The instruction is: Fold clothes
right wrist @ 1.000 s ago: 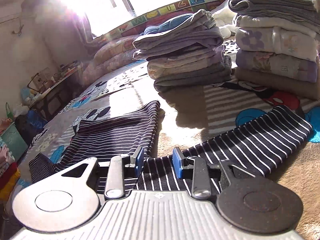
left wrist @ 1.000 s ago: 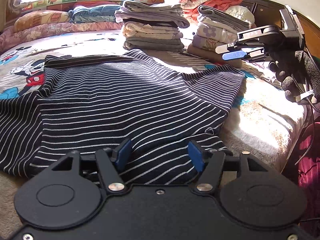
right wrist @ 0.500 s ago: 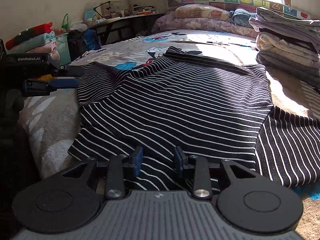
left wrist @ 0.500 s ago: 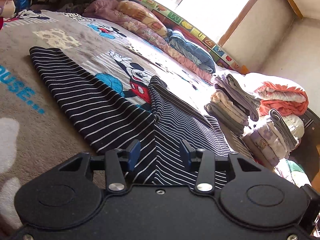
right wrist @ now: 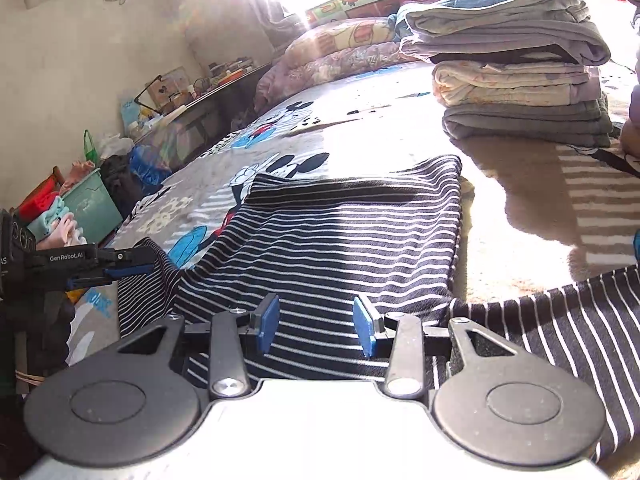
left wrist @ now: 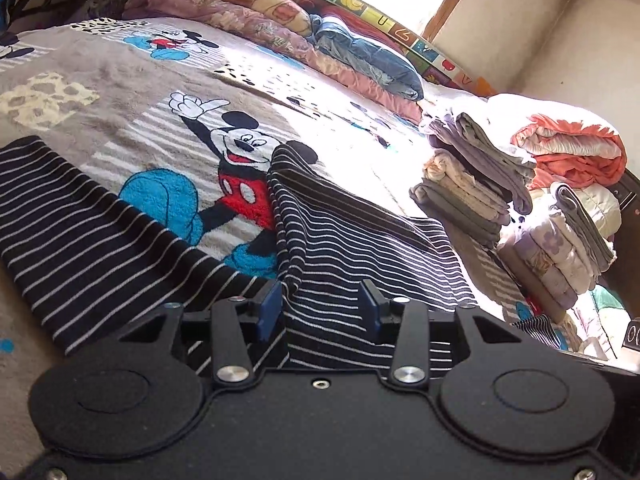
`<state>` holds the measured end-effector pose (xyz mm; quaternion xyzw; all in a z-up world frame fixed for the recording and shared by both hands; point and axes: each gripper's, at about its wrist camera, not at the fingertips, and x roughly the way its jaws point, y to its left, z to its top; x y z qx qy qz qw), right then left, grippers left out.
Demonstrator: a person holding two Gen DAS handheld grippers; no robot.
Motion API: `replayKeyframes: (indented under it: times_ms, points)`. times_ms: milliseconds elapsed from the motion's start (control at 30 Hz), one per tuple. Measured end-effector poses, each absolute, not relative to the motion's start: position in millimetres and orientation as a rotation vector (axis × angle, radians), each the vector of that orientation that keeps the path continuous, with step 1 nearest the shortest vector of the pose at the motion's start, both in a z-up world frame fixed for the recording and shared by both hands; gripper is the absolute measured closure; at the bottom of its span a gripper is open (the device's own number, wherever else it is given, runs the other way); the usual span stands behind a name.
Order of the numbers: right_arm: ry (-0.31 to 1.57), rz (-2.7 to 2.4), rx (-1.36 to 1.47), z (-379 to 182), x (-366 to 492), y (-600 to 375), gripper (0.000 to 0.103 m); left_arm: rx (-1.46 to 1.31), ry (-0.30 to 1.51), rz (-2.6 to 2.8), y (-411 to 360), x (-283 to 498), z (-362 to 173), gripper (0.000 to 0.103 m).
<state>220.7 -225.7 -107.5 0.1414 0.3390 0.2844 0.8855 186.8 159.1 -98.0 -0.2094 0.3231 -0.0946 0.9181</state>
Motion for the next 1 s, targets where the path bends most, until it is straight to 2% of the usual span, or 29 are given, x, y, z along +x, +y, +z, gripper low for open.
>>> replayKeyframes:
  times_ms: [167, 367, 867, 933, 967, 1000]
  points:
    - [0.717, 0.513, 0.394, -103.1, 296.3, -249.8, 0.057, -0.447, 0.707, -0.224, 175.2, 251.7, -81.8, 0.061]
    - [0.756, 0.422, 0.508, -122.8, 357.3, -265.7, 0.056, -0.547, 0.777, -0.234, 191.3, 318.8, -94.4, 0.061]
    - [0.811, 0.406, 0.585, -161.6, 412.5, -260.9, 0.051, -0.578, 0.836, -0.267, 198.6, 389.7, -131.5, 0.062]
    - [0.814, 0.421, 0.606, -166.2, 417.2, -259.7, 0.054, -0.588, 0.846, -0.270, 197.3, 395.2, -136.9, 0.062]
    - [0.816, 0.428, 0.616, -168.5, 419.6, -259.1, 0.060, -0.592, 0.849, -0.272, 196.5, 397.5, -139.1, 0.063]
    - [0.818, 0.435, 0.627, -170.8, 421.9, -258.4, 0.069, -0.592, 0.853, -0.274, 195.5, 399.3, -140.8, 0.069]
